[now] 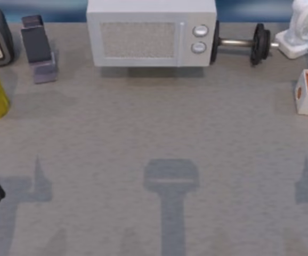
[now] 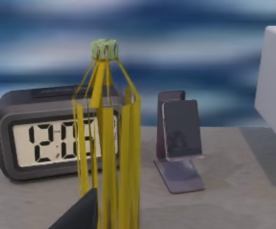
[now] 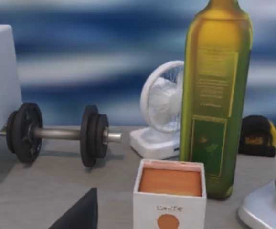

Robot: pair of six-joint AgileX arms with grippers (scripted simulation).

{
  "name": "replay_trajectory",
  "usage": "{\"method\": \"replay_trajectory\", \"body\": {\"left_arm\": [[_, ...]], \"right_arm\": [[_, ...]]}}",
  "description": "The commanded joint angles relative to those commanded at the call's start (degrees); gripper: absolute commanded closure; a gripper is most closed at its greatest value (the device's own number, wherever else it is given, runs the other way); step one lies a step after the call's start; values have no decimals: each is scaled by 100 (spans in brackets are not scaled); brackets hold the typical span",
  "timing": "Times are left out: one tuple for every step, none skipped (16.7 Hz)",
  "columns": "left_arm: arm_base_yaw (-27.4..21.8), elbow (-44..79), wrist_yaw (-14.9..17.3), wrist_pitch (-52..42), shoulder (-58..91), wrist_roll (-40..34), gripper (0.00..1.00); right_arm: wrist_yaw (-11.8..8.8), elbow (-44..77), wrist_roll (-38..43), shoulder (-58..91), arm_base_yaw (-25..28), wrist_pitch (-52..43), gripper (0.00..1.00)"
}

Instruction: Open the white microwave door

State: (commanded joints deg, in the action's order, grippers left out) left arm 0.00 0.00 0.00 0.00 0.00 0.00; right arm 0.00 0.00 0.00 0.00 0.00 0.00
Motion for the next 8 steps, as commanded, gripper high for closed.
{"method": "replay_trajectory", "body": {"left_arm": [[0, 0, 0, 0, 0, 0, 0], [0, 0, 0, 0, 0, 0, 0], [-32, 57, -22, 4, 57, -17, 0], [-96, 173, -69, 10, 175, -52, 0], [-189, 348, -142, 14, 355, -103, 0], [-308, 574, -240, 15, 596, -167, 0], [-447, 843, -360, 9, 897, -241, 0], [-604, 1150, -499, -2, 1260, -323, 0]], "right_arm": [[0, 0, 0, 0, 0, 0, 0], [0, 0, 0, 0, 0, 0, 0], [0, 0, 0, 0, 0, 0, 0], [0, 0, 0, 0, 0, 0, 0], [0, 0, 0, 0, 0, 0, 0], [0, 0, 0, 0, 0, 0, 0], [0, 0, 0, 0, 0, 0, 0], [0, 0, 0, 0, 0, 0, 0]]}}
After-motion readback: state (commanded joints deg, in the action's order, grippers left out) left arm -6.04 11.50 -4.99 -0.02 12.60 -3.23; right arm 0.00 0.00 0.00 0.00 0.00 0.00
